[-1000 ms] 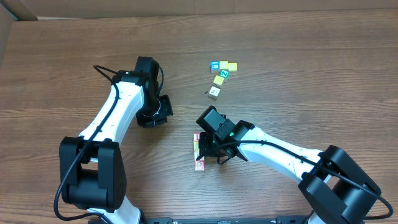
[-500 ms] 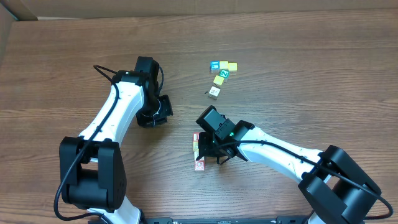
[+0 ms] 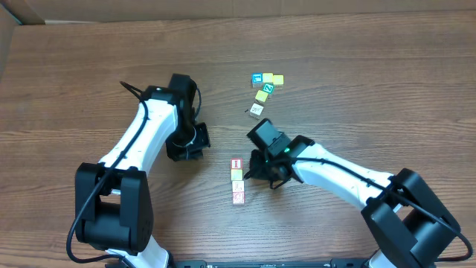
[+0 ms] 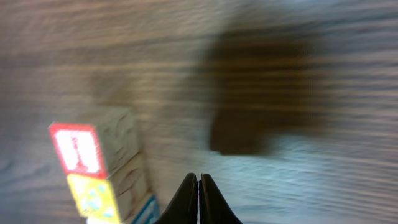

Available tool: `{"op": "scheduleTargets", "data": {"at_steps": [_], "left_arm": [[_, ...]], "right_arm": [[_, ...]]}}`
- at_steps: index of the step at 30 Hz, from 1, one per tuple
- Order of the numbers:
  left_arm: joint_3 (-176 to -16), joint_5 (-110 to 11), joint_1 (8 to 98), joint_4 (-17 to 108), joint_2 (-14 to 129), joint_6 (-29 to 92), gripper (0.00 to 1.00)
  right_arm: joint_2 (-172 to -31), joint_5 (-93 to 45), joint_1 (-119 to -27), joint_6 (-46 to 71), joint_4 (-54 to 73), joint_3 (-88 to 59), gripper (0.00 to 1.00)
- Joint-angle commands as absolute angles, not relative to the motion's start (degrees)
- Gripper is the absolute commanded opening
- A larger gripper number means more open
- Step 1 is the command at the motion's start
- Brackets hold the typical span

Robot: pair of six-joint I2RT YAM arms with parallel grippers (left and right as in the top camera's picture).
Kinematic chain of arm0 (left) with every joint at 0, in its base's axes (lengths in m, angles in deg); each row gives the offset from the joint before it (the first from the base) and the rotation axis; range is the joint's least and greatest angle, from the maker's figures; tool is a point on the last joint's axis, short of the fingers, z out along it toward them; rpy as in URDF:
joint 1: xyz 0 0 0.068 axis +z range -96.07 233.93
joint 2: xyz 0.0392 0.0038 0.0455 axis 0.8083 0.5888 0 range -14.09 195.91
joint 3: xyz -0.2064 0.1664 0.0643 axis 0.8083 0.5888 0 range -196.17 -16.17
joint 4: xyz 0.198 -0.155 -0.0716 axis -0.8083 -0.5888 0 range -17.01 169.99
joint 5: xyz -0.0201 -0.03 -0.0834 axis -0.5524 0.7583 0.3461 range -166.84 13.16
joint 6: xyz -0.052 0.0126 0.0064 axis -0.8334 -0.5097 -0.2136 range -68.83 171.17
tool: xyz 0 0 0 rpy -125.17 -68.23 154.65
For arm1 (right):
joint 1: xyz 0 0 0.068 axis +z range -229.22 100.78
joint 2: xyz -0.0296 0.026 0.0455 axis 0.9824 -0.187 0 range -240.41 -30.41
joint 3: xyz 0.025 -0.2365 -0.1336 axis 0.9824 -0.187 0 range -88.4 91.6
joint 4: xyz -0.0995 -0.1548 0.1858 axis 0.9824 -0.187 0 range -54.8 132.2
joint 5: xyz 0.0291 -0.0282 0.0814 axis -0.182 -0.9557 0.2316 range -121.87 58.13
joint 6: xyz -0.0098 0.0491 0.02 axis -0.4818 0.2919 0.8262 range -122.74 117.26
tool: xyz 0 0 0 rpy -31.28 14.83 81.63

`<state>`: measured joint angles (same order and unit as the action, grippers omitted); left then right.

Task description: Flip 4 blocks

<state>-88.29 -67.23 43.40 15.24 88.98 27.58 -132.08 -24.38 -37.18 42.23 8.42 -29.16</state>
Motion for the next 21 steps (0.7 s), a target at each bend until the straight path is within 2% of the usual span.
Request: {"op": "scheduleTargets", "data": {"at_steps": [1,12,21], "left_arm": [[-84.62,-63.32,41.24,15.56,89.68,29.46,0.05],[-76.22,-57.66,37.48,25.03,89.68,29.33,0.04],[-75.24,-56.24,36.84,26.34,89.68,29.33,0.04]], "right_arm": [[-132.18,-23.83,-39.49,42.18,7.54,-28.33,0.05],[-132.18,-19.79,-39.69,41.99,6.69,-28.33,0.05],[-132.18,-19.79,-39.69,41.99,6.76,-28.33,0.05]]}}
